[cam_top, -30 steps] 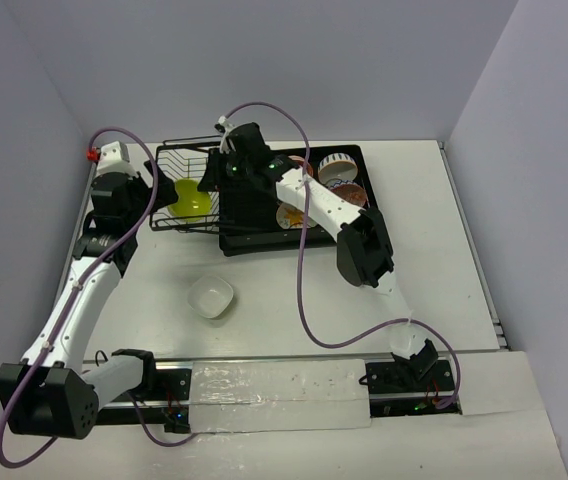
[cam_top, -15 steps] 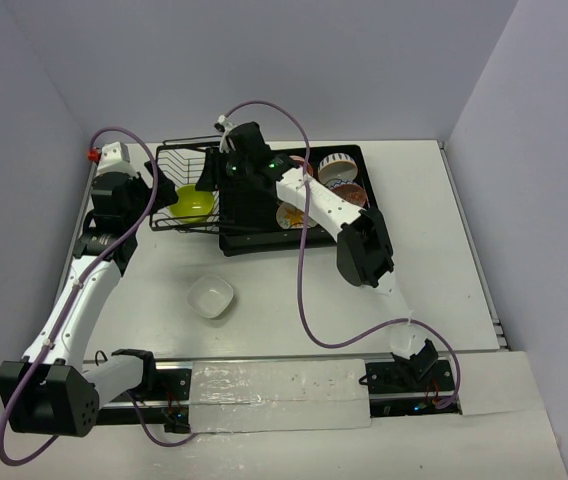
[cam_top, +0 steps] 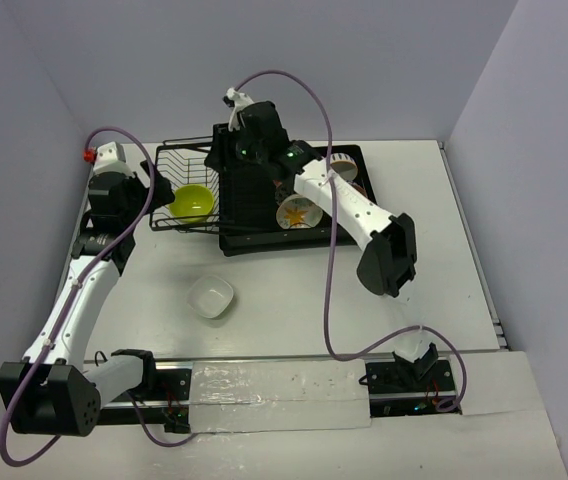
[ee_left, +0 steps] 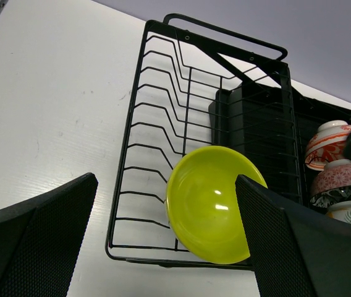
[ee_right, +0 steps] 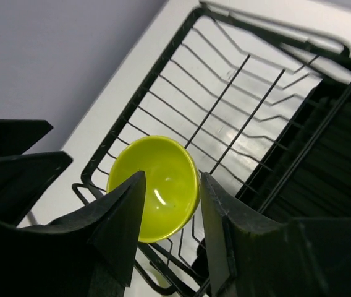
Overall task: Load the bowls into the dish rack
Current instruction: Place the bowl in the dish rack, then pick up the bowl from the dish rack.
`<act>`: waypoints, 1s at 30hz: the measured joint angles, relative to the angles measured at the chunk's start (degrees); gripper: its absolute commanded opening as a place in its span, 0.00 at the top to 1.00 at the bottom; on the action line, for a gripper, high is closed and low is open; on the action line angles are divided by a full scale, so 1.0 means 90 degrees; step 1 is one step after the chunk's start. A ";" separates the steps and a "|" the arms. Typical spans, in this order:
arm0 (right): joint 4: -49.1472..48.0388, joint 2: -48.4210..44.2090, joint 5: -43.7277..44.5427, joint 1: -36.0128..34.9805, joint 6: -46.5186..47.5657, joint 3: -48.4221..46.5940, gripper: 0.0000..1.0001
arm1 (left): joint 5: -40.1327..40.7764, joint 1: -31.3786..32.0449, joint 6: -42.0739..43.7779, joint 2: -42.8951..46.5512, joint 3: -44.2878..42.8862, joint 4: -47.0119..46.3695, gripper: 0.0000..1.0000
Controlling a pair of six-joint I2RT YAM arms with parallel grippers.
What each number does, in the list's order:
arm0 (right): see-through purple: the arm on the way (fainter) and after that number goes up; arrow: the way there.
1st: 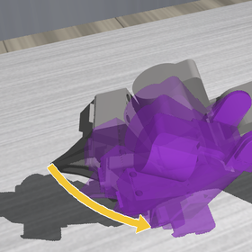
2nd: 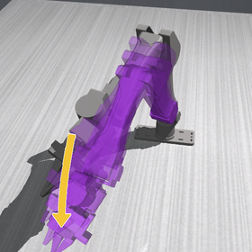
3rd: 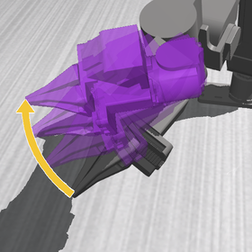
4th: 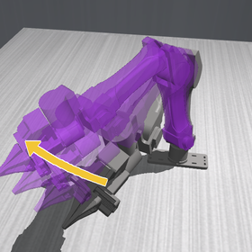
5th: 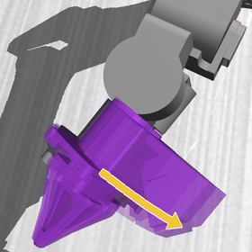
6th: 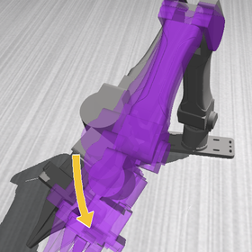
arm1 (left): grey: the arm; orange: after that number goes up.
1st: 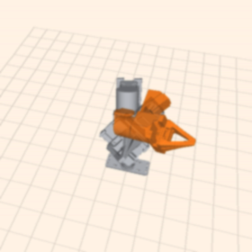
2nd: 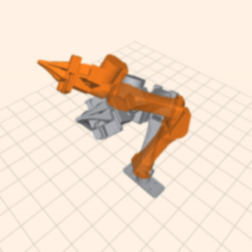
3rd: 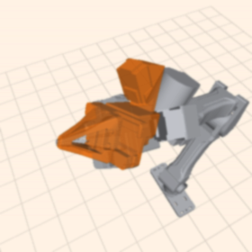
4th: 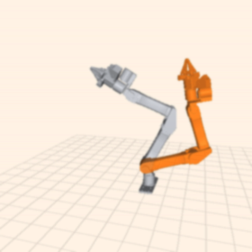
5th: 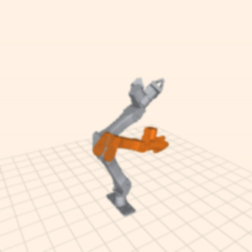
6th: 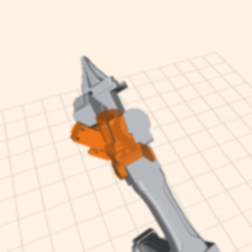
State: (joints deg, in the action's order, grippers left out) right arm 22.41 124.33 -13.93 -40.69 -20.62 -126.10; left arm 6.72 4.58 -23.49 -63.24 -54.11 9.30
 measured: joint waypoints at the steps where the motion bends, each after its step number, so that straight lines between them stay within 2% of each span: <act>1: 0.0007 -0.0097 0.0061 -0.0012 0.0097 0.0017 0.55 | 0.0000 -0.0015 0.0000 0.0002 0.0000 0.0000 0.01; 3: 0.0002 -0.0226 0.0143 -0.0058 0.0270 0.0019 0.60 | 0.0000 -0.0034 -0.0005 0.0002 0.0000 0.0000 0.01; 6: 0.0068 -0.0243 0.0158 -0.0163 0.0476 0.0019 0.62 | 0.0002 -0.0066 -0.0027 0.0010 0.0000 0.0000 0.01; 14: 0.0702 0.0027 0.0085 -0.0527 0.0908 -0.0085 0.62 | 0.0209 -0.0209 -0.0197 0.0170 0.0000 0.0000 0.01; 21: 0.0920 0.0248 0.0073 -0.0833 0.1134 -0.0170 0.59 | 0.0770 -0.0401 -0.0345 0.0566 0.0056 0.0002 0.01; 30: 0.1044 0.0690 0.0090 -0.1122 0.1265 -0.0646 0.58 | 0.0879 -0.0452 -0.0376 0.0629 0.0056 0.0002 0.01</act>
State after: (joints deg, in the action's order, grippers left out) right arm 31.81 130.54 -13.13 -50.78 -9.23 -131.92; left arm 14.63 0.51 -26.87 -57.58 -53.60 9.32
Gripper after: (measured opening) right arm 0.417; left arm 0.993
